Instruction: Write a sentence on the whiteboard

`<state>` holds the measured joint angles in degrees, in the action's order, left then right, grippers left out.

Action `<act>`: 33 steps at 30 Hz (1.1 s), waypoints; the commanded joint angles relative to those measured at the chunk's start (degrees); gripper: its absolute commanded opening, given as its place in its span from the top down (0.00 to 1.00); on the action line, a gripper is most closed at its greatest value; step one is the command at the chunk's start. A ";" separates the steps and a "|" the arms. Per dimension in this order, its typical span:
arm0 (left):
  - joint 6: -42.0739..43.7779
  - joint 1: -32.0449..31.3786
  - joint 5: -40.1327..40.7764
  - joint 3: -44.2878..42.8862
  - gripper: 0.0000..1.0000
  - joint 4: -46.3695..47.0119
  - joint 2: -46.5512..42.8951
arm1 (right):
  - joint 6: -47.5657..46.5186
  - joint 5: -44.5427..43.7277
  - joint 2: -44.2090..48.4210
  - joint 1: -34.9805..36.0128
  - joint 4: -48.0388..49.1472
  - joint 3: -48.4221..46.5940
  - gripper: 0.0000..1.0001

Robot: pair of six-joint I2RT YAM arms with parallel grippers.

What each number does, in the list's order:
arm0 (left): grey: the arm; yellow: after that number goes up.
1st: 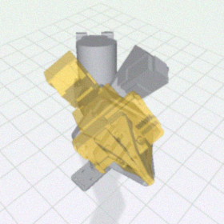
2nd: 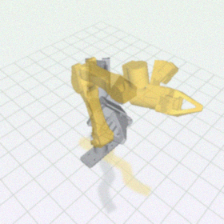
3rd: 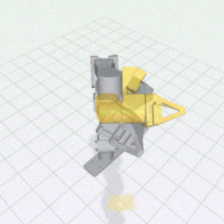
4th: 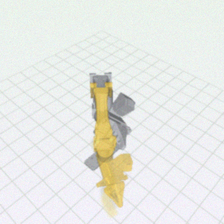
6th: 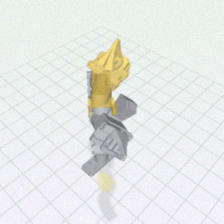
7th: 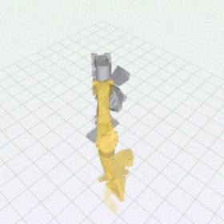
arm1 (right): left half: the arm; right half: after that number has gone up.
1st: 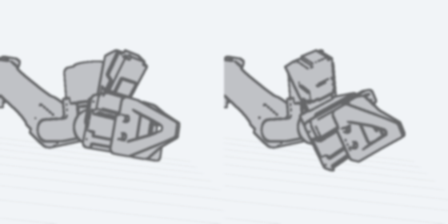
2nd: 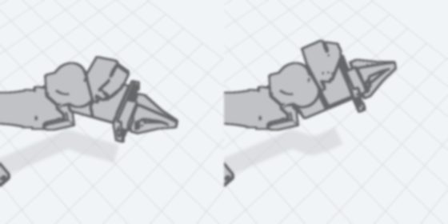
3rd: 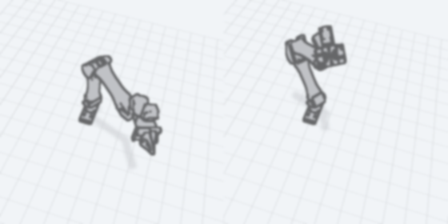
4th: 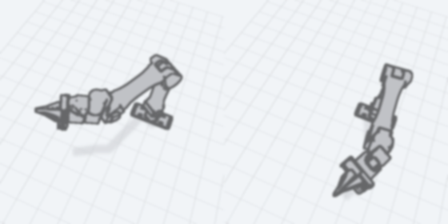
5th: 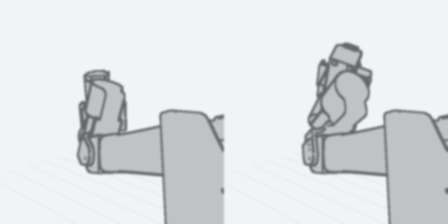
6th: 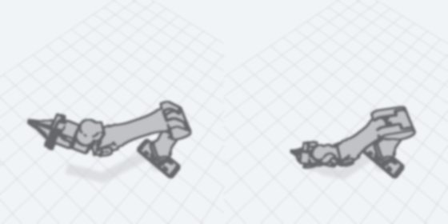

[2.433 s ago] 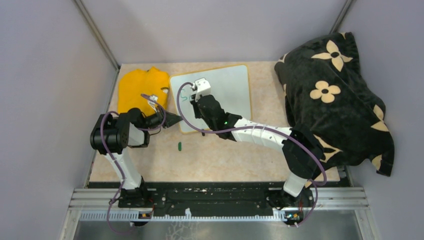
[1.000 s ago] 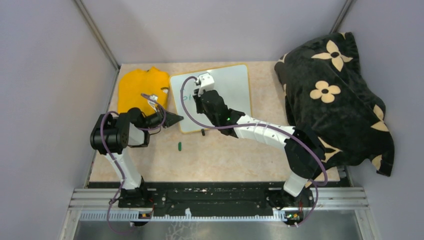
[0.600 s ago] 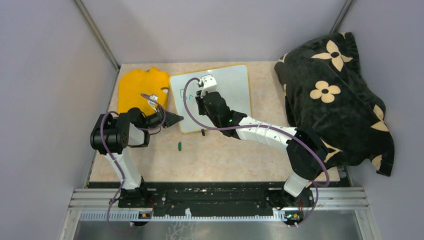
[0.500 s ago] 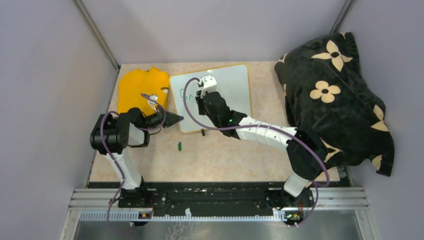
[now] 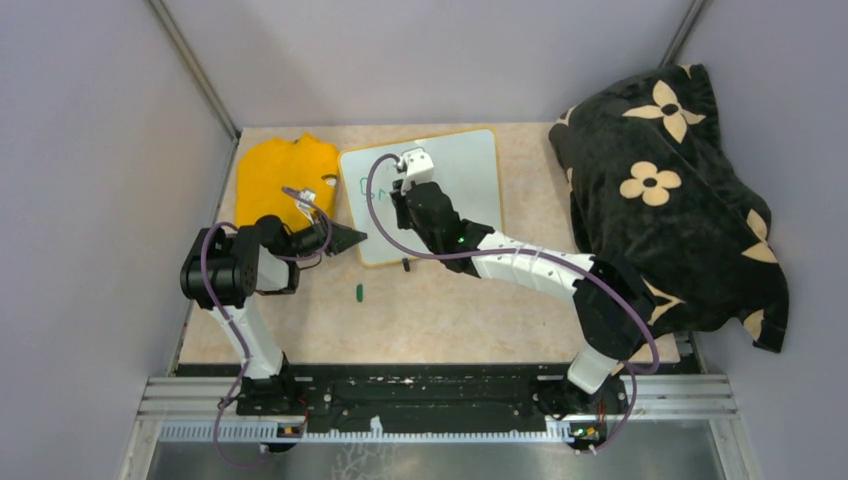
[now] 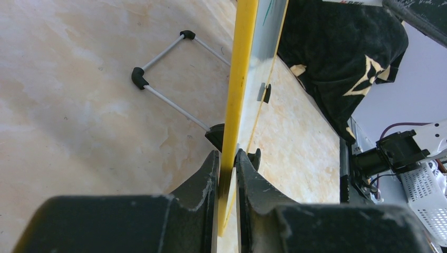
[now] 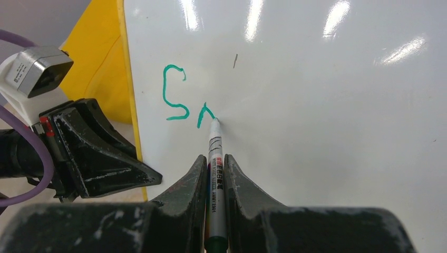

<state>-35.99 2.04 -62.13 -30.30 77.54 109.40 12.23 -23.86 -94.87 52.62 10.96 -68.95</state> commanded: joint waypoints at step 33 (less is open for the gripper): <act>0.77 0.24 1.02 -0.38 1.00 -0.72 1.43 | 0.74 -1.60 3.87 -2.96 0.55 2.71 1.00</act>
<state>-36.01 2.02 -62.22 -30.33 77.54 109.40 12.49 -23.81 -93.06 50.94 11.16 -67.37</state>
